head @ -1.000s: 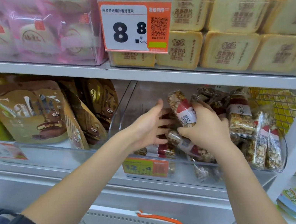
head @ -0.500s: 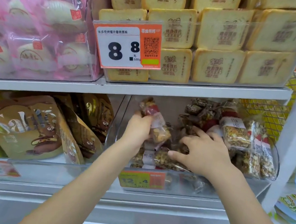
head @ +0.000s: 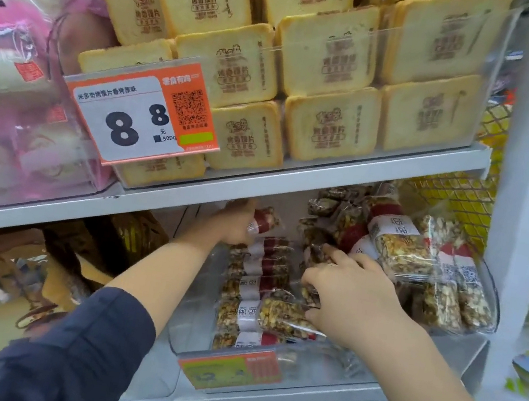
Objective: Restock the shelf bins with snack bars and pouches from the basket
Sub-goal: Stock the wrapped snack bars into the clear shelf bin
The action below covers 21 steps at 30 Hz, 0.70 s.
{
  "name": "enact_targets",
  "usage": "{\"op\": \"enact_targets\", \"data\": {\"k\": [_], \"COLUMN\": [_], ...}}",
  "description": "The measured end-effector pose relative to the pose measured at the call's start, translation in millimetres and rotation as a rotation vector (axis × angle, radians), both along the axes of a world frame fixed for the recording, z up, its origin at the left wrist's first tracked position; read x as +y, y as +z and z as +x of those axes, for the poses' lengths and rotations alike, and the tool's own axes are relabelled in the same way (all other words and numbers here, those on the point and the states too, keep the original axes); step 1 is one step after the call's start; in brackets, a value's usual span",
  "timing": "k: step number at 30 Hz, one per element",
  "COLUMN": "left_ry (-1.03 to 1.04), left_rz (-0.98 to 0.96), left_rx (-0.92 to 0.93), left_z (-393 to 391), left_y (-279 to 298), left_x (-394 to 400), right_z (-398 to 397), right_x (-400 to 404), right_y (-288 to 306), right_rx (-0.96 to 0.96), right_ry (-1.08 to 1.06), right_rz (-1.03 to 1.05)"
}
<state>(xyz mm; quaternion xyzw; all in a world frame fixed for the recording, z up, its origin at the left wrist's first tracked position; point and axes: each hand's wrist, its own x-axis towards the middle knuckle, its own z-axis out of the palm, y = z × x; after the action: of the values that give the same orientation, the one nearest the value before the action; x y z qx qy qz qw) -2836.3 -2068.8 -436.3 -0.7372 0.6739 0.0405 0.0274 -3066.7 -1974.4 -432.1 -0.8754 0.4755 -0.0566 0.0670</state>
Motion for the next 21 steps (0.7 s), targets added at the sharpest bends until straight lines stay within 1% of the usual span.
{"op": "enact_targets", "data": {"k": [2,3,5,6,8,11,13,15,16,17,19,20,21], "left_ry": [-0.059,-0.073,-0.073,-0.066,-0.058,-0.079,-0.064,0.004,0.022,0.021,-0.024,-0.056,-0.09], "left_rz": [-0.02,-0.001,0.01,-0.027,-0.089,-0.069,-0.043,-0.009,-0.026,-0.076,-0.229,-0.271,-0.27], "left_rx": [0.002,0.002,0.002,0.003,-0.05,-0.2,-0.187,-0.031,0.053,0.12,0.26,0.372,0.511], "left_z": [4.8,6.0,6.4,6.6,5.0,-3.2,-3.4,2.8,6.5,8.7,3.4,-2.7,-10.3], "left_y": [-1.4,-1.2,-2.5,-3.6,-5.2,-8.2,-8.0,-4.8,-2.3,0.4,5.4,8.5,12.2], "left_x": [-7.2,-8.2,-7.4,-7.1,-7.0,-8.0,-7.9,-4.1,-1.7,1.7,13.5,20.7,27.9], "right_z": [0.4,0.7,0.2,0.1,2.0,3.5,1.3,4.8,9.9,13.6,17.2,17.8,17.2], "right_x": [-3.1,-3.3,-3.2,-2.8,-1.2,0.9,4.4,-0.9,-8.7,-14.5,-20.8,-20.3,-18.6], "right_y": [-1.4,-0.9,-0.8,-1.4,-0.6,2.1,2.3,-4.0,-7.8,-9.1,-8.6,-6.1,-4.7], "right_rx": [-0.004,0.003,0.003,-0.001,-0.005,0.02,0.015,-0.041,-0.084,-0.147,-0.277,-0.324,-0.381], "right_ry": [0.012,0.017,0.028,0.033,0.031,0.031,0.031,0.018,0.01,-0.026,-0.068,-0.074,-0.088], "right_rz": [-0.015,-0.018,-0.02,-0.021,-0.015,-0.023,0.002,0.073,0.113,0.174,0.228,0.218,0.198]}}
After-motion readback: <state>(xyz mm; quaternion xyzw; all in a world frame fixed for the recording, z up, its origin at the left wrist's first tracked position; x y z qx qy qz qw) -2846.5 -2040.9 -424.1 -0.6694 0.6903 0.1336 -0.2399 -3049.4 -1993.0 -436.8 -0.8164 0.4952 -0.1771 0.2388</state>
